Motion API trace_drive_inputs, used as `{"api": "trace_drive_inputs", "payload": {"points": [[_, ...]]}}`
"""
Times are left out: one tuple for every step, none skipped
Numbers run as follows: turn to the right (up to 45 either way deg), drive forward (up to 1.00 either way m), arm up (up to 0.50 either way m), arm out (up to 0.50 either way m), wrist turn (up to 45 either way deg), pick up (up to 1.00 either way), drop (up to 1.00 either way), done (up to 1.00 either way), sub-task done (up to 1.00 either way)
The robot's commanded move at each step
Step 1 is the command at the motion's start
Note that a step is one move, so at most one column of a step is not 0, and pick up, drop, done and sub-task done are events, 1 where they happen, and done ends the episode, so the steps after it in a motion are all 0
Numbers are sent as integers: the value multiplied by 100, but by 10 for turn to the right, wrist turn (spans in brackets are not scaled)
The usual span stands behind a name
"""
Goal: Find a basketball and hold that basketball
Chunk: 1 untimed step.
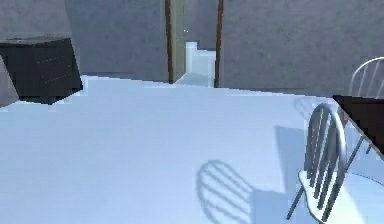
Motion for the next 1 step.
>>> {"api": "trace_drive_inputs", "payload": {"points": [[0, 100, 0, 0, 0, 0, 0, 0, 0]]}}
